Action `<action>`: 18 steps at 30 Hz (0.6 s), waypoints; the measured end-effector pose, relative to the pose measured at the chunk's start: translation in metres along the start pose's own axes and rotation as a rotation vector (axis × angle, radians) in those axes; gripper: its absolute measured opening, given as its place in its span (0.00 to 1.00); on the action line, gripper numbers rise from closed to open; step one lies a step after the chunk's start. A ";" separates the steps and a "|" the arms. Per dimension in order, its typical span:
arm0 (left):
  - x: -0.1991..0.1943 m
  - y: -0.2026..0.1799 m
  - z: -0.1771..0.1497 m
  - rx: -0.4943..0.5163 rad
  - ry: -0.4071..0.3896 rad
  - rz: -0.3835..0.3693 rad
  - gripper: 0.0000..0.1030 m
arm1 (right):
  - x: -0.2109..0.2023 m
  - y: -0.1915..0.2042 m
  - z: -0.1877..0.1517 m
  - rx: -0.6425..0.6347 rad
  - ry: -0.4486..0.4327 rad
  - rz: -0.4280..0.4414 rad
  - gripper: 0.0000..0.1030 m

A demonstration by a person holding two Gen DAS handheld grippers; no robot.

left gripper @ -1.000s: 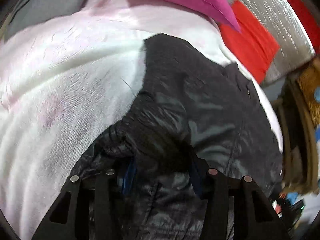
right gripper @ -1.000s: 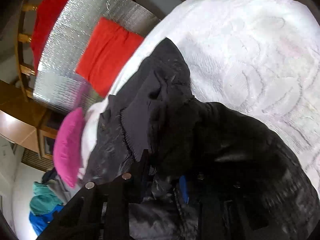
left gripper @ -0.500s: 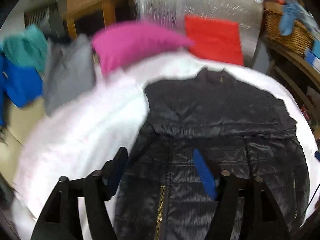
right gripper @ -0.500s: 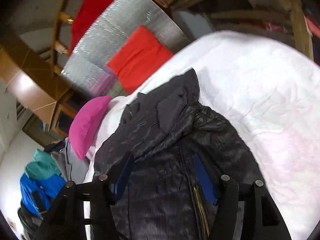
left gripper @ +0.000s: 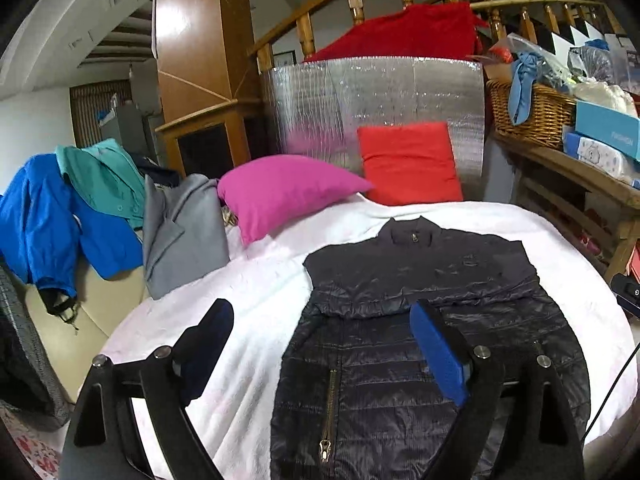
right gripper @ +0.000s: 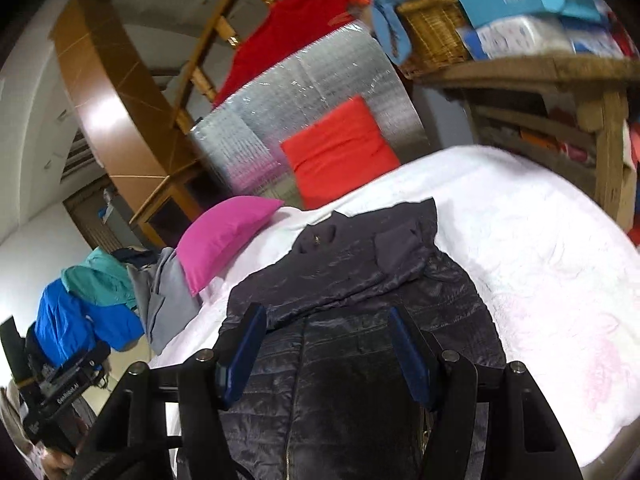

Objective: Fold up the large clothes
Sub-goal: 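Open both grippers and lift them away from the folded jacket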

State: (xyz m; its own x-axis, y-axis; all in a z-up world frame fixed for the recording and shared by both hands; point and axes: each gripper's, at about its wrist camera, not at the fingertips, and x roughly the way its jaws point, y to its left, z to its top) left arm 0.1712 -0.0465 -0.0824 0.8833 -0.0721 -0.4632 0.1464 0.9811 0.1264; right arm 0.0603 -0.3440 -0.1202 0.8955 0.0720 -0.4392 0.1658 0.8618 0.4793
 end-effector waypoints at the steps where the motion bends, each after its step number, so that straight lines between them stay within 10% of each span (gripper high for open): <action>1: -0.004 -0.001 0.000 0.004 -0.008 0.003 0.88 | -0.006 0.005 -0.001 -0.016 -0.008 -0.004 0.64; 18: -0.056 -0.001 -0.009 0.049 -0.061 0.013 0.93 | -0.052 0.039 -0.019 -0.155 -0.036 -0.026 0.64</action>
State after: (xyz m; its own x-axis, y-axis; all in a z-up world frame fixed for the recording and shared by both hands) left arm 0.1176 -0.0416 -0.0643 0.9105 -0.0717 -0.4071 0.1551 0.9722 0.1757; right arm 0.0120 -0.3050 -0.0930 0.9064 0.0329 -0.4212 0.1262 0.9304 0.3442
